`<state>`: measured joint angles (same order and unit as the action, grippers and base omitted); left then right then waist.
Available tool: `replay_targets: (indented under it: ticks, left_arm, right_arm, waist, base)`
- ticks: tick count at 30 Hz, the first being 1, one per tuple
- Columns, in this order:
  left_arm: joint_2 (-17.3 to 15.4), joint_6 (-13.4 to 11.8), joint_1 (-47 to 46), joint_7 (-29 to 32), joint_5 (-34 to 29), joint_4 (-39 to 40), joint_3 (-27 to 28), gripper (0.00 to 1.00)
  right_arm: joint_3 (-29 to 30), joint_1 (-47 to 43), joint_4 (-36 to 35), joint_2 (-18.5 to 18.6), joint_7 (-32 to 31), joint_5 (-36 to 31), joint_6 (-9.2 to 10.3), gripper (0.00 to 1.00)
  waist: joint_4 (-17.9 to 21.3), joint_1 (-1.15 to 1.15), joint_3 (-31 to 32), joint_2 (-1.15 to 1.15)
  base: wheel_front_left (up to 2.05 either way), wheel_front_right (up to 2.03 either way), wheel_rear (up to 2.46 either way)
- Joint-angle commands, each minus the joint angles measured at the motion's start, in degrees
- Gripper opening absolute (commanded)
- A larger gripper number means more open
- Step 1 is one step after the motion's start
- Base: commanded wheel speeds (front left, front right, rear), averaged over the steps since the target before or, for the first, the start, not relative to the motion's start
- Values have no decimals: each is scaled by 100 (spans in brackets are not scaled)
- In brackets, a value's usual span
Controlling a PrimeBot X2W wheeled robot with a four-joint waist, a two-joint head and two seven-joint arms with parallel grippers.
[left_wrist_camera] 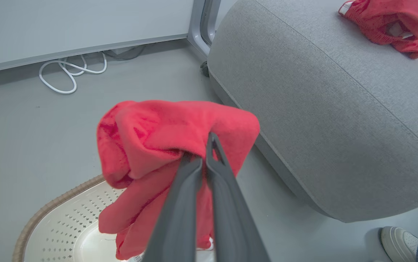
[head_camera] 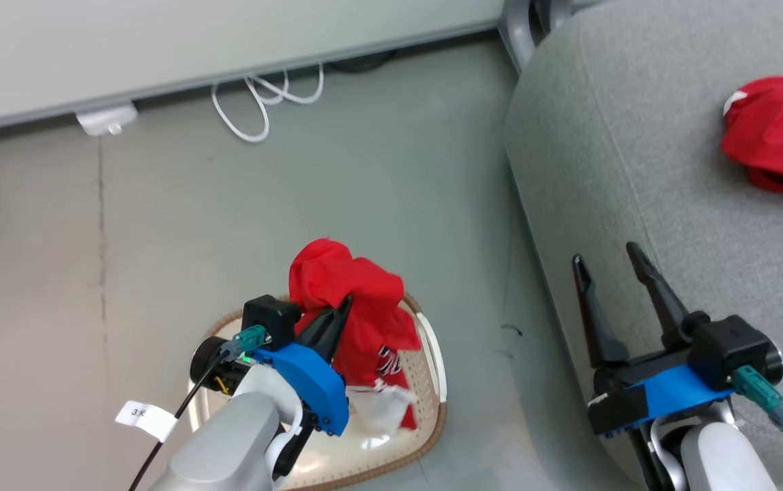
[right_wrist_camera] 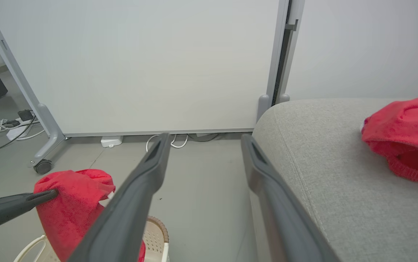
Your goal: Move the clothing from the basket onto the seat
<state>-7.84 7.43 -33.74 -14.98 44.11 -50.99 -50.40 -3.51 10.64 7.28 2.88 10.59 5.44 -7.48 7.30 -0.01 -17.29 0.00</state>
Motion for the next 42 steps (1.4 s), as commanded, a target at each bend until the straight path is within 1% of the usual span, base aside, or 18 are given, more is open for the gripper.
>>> replay_targets:
  ticks: [1, 8, 14, 21, 29, 42]
  left_arm:
    - [-28, -25, 113, -28, -104, 240, 132, 0]
    - [3, -67, 90, -28, -379, 862, 328, 0]
    - [141, -113, -242, -13, -492, 1104, 314, 0]
    - [255, -111, -668, 115, -566, 1166, 221, 0]
    - [380, -223, -1127, 187, -550, 1113, 218, 0]
    - [455, -246, -1255, 152, -432, 1012, 97, 0]
  right_arm:
    - [-69, -128, -34, 0, -46, 25, -3, 100]
    - [-195, -303, -40, 0, -171, 124, -3, 100]
    - [-223, -405, -57, 0, -257, 121, -3, 100]
    - [-296, -471, -20, 0, -316, 127, -3, 100]
    - [-418, -515, 8, 0, -390, 132, -3, 100]
    - [-564, -455, 29, 0, -483, 105, -3, 100]
  waist:
    - [-115, 1, 385, 0]
    - [-207, 1, 747, 0]
    - [-393, 1, 920, 0]
    - [-555, 1, 1092, 0]
    - [-647, 1, 1259, 0]
    - [-608, 1, 1267, 0]
  base:
    - [0, 0, 0]
    - [0, 0, 0]
    - [0, 0, 0]
    - [0, 0, 0]
    - [0, 0, 0]
    - [0, 0, 0]
